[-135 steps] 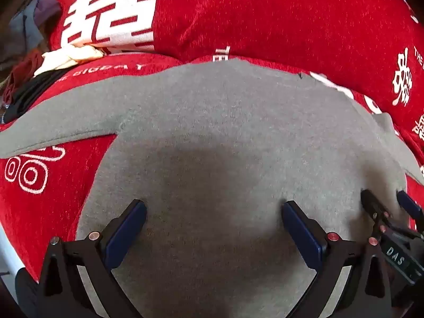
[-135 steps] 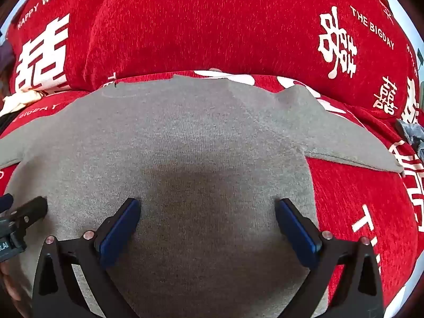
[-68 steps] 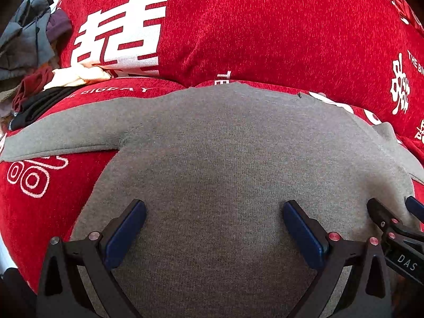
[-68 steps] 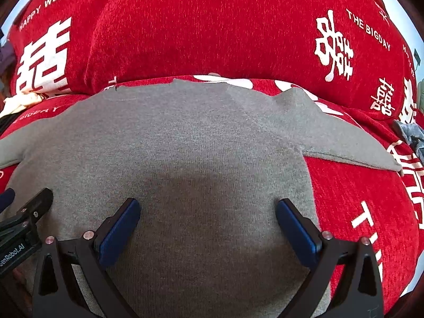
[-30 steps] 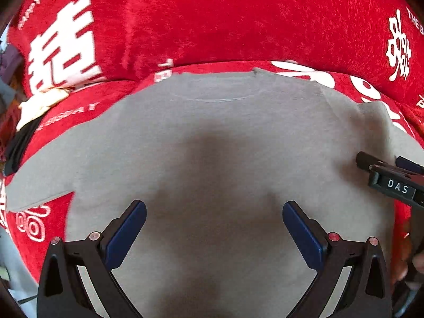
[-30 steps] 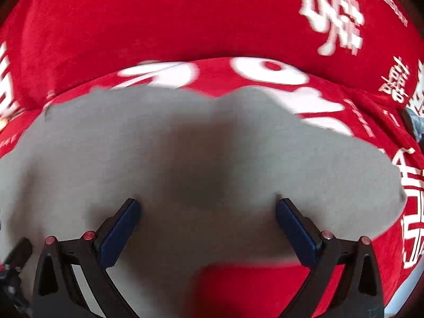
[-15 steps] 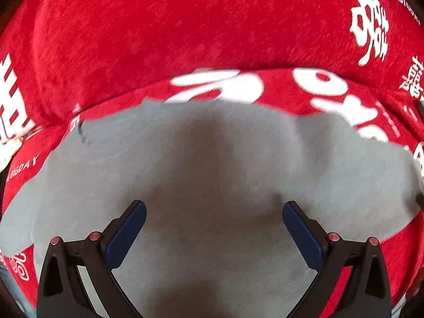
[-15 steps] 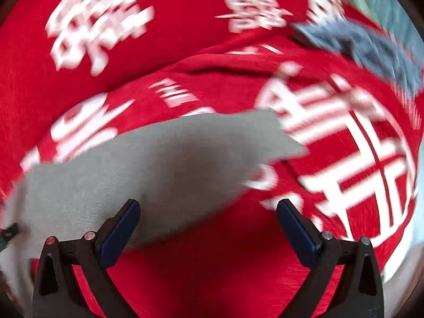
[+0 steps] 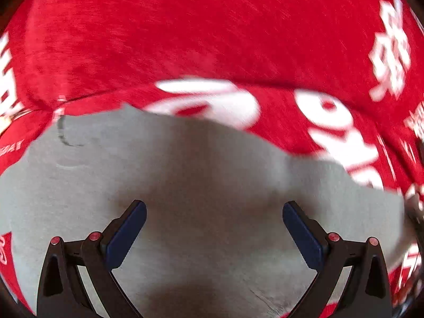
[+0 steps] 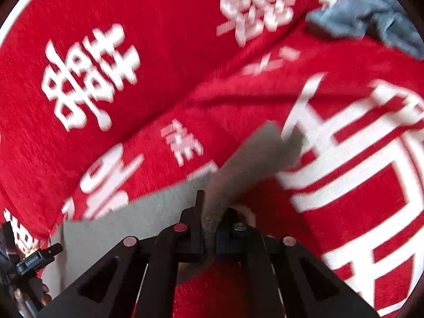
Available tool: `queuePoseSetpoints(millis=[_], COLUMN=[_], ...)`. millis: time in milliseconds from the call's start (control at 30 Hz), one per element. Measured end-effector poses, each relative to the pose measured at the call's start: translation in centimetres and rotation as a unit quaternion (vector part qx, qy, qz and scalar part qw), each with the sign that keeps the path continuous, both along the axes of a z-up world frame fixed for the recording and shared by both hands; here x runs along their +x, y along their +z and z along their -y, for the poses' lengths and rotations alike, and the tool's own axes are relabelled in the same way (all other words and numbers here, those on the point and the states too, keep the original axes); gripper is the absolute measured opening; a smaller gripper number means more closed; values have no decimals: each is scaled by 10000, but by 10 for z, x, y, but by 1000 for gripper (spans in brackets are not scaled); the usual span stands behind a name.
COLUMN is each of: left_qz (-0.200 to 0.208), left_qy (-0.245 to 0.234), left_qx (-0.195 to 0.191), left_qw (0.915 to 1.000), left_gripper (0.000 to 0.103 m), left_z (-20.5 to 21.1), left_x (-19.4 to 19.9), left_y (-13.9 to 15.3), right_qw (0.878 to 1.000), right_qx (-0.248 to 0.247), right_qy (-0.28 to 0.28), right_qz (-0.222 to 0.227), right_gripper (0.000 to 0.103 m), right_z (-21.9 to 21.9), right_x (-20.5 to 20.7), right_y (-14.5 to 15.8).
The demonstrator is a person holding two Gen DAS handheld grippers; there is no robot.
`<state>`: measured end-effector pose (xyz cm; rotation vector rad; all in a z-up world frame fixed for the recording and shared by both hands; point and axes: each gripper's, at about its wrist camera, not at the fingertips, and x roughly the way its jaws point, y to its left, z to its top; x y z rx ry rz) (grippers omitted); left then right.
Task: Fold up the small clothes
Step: 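Move the right tool to a grey sleeve and close on it, then fold the held sleeve across the shirt body with the right tool, then open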
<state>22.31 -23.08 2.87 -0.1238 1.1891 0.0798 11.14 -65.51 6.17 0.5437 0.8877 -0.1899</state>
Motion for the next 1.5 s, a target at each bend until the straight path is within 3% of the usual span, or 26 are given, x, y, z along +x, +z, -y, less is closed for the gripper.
queuePoseSetpoints(millis=[67,167,300,333,367,400,433,467,500,600,700,767,833,900,967,1033,1067,1133,1167,1200,1233,1367,1500], left_qz=[-21,-113,-394,-135,122,113,-124,-335,-280,458,577,440,-49,-426,-517,-414,-353,-13,10,-240,-392,-187,-1], left_qy=[124,6,-811,-832,-816,-1129,-1475,-1736,-1825,-1656,-946,-165,416,686,579,185,-230,-766,-1107,-1629,-1807,-1778,-849], left_qx=[105,177,309,722,1012,908,536,194,87,153,139,508,493,140,91,228,330,725,705,325,131,-97,-174], left_qw=[9999,9998,9954,9938,9914,9894,9875,9841,9828,9850,9937,9976,9979,9966,9969,9987,9986,9944,9914,9858,9827,9838,9962], left_gripper=[103,103,103,102,102,102,102,102,102,102,102,102,102,102,102,102,102,102,102,102,102,102,102], left_z=[-6,10,79,95,104,115,121,126,127,109,64,34,1,-17,-2,32,62,104,120,134,142,104,27], left_x=[7,17,9,0,-8,-16,-20,-27,-36,-55,-35,-23,-13,-9,-8,-18,-25,-43,-52,-62,-67,-93,-97], left_y=[2,-4,-18,-14,-8,-4,-5,-2,5,34,36,30,11,-7,-16,-16,-15,-7,-5,-7,-9,12,14], right_qw=[9993,9983,9989,9989,9988,9988,9992,9994,9994,9995,9995,9993,9988,9981,9976,9977,9977,9971,9968,9971,9976,9950,9952], right_qx=[-290,-519,-378,-381,-407,-351,-259,-227,-198,-62,-47,-67,-203,-357,-437,-401,-379,-403,-465,-517,-496,-941,-964], right_qy=[-135,-188,-199,-218,-211,-209,-184,-163,-170,-243,-265,-278,-268,-223,-210,-214,-211,-220,-207,-149,8,66,129], right_qz=[204,168,-189,-162,-187,-274,-238,-218,-240,-202,-172,-222,-343,-439,-489,-493,-515,-602,-613,-547,-483,-339,120], right_gripper=[6,6,8,14,34,55,63,77,81,81,81,81,81,82,83,82,82,78,57,23,8,6,6], right_z=[2,-4,0,2,3,5,5,6,7,10,9,9,6,1,-1,1,1,2,0,-2,-6,-30,-60], right_x=[-20,-39,-37,-37,-36,-35,-34,-34,-35,-39,-40,-38,-33,-29,-27,-27,-27,-25,-24,-24,-22,-23,-25], right_y=[10,3,-18,-16,-17,-21,-22,-22,-23,-25,-27,-29,-30,-30,-31,-31,-31,-30,-27,-22,-17,13,61])
